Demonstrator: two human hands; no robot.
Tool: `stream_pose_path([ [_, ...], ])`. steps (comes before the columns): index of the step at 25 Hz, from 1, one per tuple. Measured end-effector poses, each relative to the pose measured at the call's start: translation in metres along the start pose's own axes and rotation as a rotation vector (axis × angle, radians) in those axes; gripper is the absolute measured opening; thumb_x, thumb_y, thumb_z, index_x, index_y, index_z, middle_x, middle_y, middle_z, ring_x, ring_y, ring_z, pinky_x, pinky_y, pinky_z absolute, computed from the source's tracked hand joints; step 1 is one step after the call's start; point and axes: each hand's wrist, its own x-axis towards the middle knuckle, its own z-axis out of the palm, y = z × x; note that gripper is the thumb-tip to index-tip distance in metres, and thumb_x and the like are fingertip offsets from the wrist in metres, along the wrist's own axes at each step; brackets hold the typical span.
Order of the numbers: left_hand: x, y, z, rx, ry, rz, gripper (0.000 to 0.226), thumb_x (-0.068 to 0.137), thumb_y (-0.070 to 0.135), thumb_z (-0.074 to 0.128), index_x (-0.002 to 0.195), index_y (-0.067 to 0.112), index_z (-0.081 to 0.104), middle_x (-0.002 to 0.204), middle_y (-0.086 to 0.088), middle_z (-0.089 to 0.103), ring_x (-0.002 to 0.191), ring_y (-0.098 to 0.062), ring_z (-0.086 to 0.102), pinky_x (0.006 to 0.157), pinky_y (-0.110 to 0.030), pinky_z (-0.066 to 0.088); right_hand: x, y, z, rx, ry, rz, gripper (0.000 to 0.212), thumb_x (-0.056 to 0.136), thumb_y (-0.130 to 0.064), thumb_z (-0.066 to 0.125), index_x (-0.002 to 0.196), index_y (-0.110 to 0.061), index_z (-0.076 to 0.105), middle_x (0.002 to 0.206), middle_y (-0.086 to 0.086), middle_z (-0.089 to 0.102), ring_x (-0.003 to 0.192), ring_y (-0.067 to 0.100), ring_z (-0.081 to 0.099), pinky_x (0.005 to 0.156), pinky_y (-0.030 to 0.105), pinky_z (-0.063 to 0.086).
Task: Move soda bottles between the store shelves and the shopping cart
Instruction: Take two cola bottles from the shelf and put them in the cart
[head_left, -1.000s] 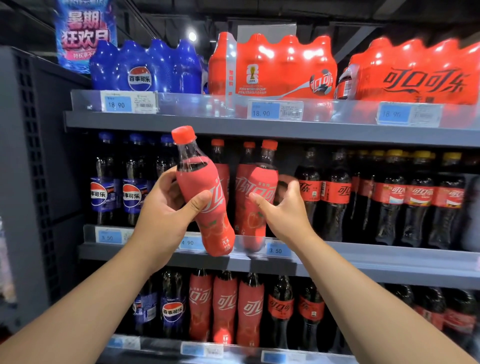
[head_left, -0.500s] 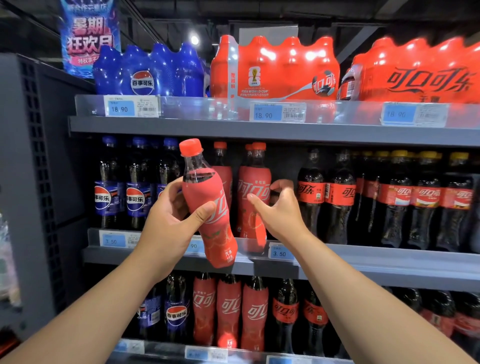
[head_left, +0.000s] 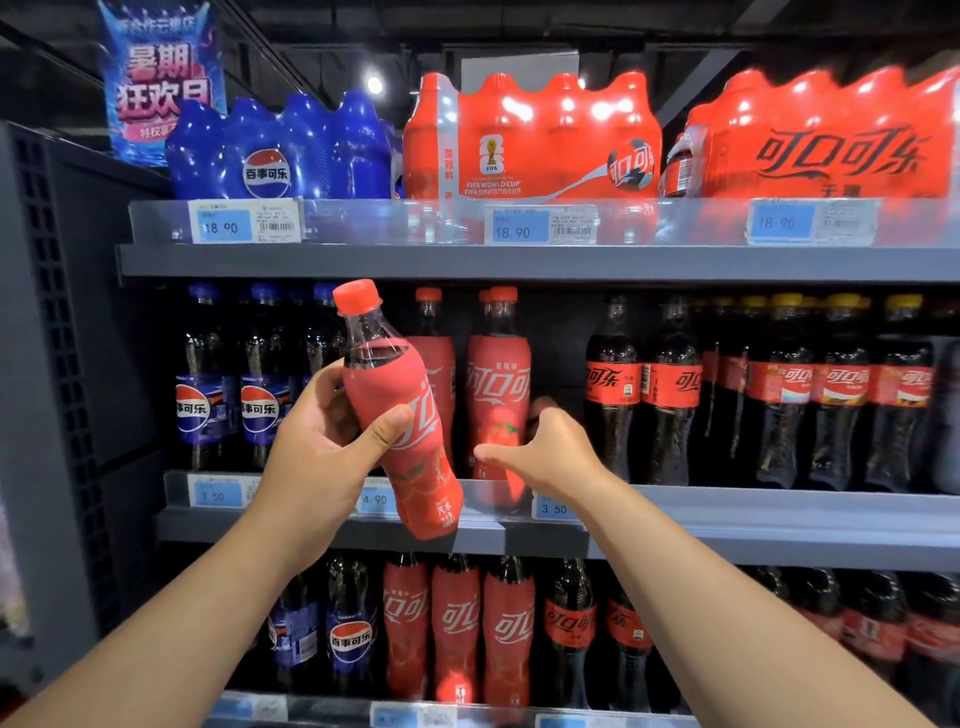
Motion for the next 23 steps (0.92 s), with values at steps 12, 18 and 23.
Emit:
stream_pose_path([
  [12,-0.006,-0.005,-0.002,-0.009,0.001,-0.052,0.048,0.067,0.049,0.087,0.11,0.042,0.066,0.116,0.002,0.074,0.11,-0.018,0.069,0.095,-0.048,0.054,0.024,-0.008,0.003,-0.113,-0.003,0.021,0.049,0.068,-0.046,0.091,0.097,-0.017,0.064,0.093,0.002,0.068,0.077,0.018,0.062,0.056,0.024,0.041],
  [18,-0.013,-0.005,-0.003,0.017,0.01,-0.076,0.059,0.069,0.045,0.08,0.122,0.029,0.06,0.114,0.006,0.074,0.107,-0.013,0.07,0.094,-0.043,0.055,0.037,-0.017,0.009,-0.144,-0.062,0.055,0.057,0.074,-0.043,0.088,0.116,-0.011,0.066,0.111,0.007,0.071,0.098,0.026,0.069,0.087,0.035,0.057],
  [23,-0.012,-0.001,-0.002,0.053,0.001,-0.078,0.059,0.07,0.043,0.077,0.124,0.029,0.058,0.114,0.009,0.074,0.107,-0.011,0.07,0.092,-0.039,0.055,0.02,-0.024,0.004,-0.183,-0.035,0.016,0.048,0.084,-0.036,0.081,0.12,-0.01,0.062,0.107,0.002,0.068,0.096,0.02,0.066,0.079,0.028,0.051],
])
